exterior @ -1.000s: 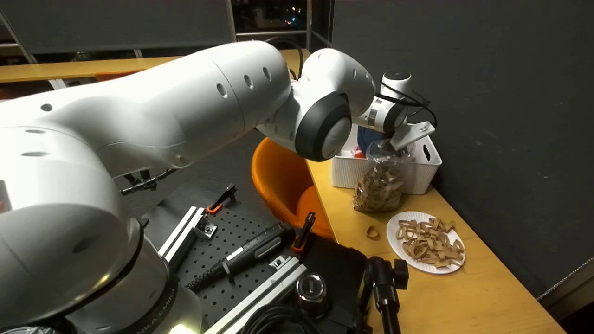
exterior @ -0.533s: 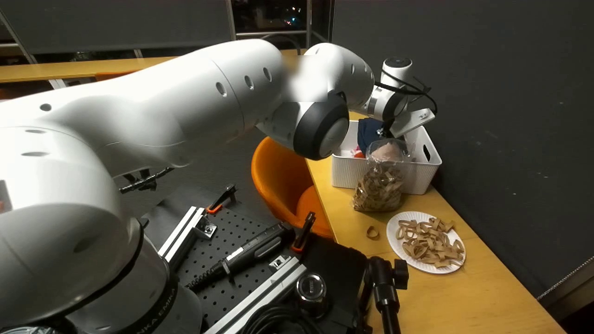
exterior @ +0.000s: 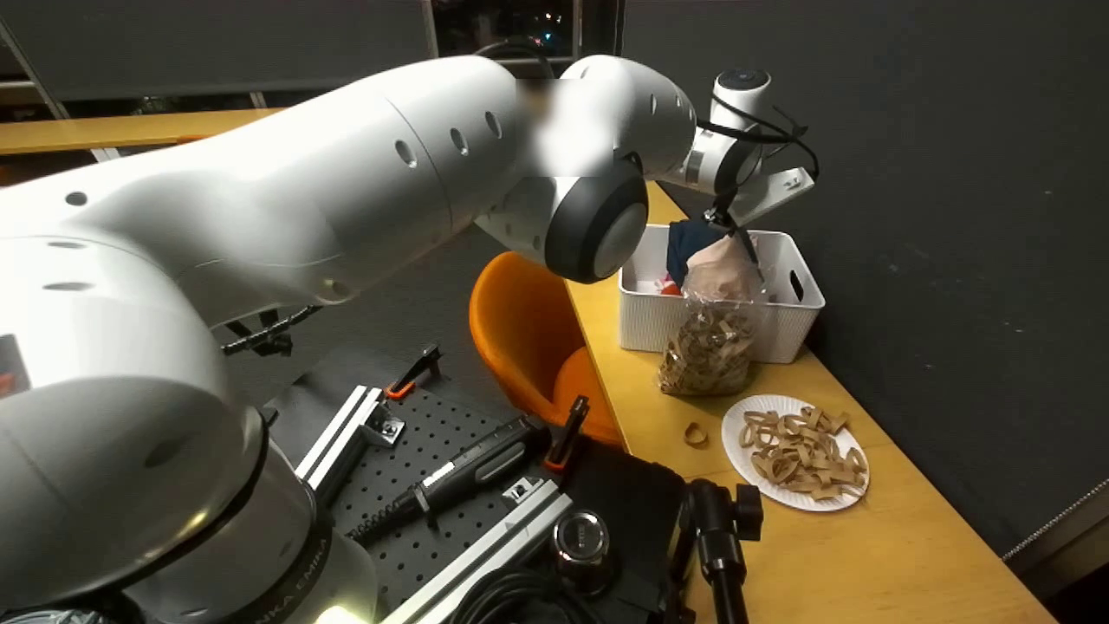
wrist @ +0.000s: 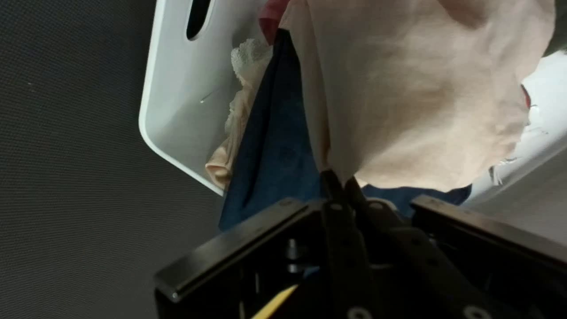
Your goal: Take the peach t-shirt out of the container and put it on the backrest of the chair.
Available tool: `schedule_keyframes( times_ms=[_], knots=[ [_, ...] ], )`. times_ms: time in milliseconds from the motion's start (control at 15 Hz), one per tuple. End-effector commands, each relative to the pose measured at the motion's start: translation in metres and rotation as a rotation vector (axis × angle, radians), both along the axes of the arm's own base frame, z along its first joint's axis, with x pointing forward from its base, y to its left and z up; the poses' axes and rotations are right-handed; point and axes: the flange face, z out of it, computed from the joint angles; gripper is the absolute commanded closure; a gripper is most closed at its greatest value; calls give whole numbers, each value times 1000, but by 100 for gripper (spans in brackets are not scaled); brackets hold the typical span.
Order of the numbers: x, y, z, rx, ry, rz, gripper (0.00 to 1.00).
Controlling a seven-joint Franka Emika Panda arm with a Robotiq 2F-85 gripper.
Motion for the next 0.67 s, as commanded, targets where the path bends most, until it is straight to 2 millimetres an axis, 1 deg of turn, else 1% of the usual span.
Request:
schedule_keyframes(
  times_ms=[0,133,333,467,600],
  knots=[
    [5,3,50,-21,24,-57,99],
    [5,5,76,-35,31,-102,99],
    [3,13,115,-44,72,-182,99],
    [2,25,137,-51,98,-220,99],
    [1,45,162,-49,119,-233,99]
  ],
)
